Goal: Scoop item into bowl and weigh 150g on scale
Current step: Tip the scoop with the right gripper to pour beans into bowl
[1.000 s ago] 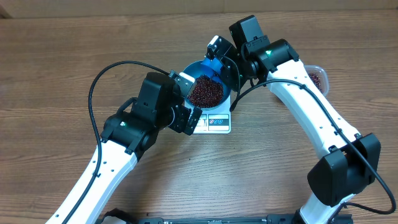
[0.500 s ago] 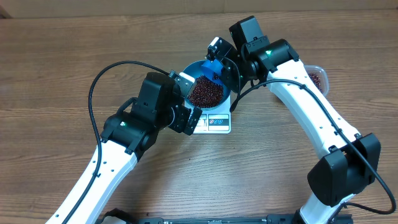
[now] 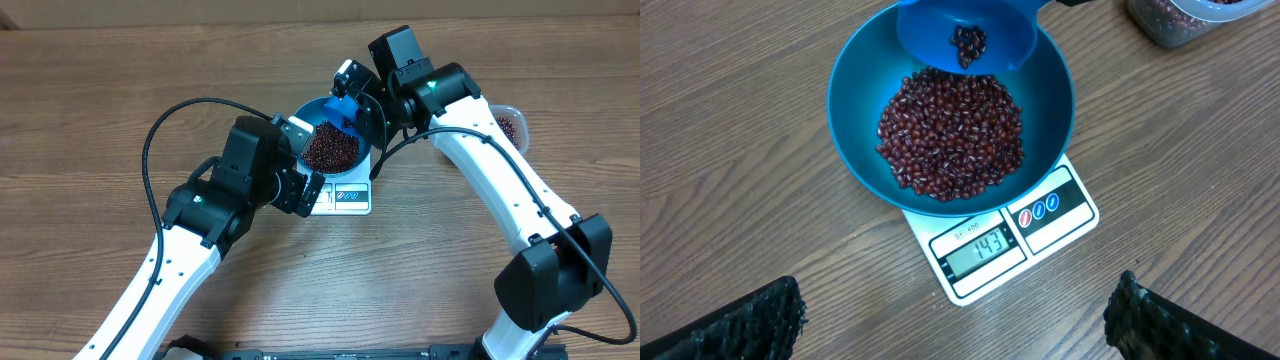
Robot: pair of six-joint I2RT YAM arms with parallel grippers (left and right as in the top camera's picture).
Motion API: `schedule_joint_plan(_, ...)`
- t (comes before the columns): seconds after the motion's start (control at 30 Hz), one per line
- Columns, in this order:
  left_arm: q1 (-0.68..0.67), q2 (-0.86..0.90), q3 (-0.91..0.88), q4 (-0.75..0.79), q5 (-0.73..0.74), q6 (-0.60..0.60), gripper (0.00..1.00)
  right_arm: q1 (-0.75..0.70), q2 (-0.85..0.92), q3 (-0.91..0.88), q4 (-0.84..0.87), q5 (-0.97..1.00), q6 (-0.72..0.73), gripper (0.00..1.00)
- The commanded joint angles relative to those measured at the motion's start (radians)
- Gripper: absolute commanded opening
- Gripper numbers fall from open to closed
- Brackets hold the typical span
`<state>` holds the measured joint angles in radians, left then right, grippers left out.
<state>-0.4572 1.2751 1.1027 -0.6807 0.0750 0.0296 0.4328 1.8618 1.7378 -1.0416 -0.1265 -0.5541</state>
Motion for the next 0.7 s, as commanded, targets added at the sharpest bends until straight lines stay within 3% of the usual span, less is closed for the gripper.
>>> schedule_joint_plan(0.0,0.005,0.000,0.000,0.005,-0.004,0.016,1.00,-0.001,-0.039,0.032,0.007,-0.005,-0.058,0.04)
schedule_joint_plan(0.13,0.005,0.000,0.000,0.005,-0.004,0.016,1.00,-0.001,-0.039,0.033,0.009,0.002,-0.176,0.04)
schedule_joint_plan(0.67,0.005,0.000,0.000,0.005,-0.004,0.015,1.00,-0.001,-0.039,0.033,0.027,0.059,-0.289,0.04)
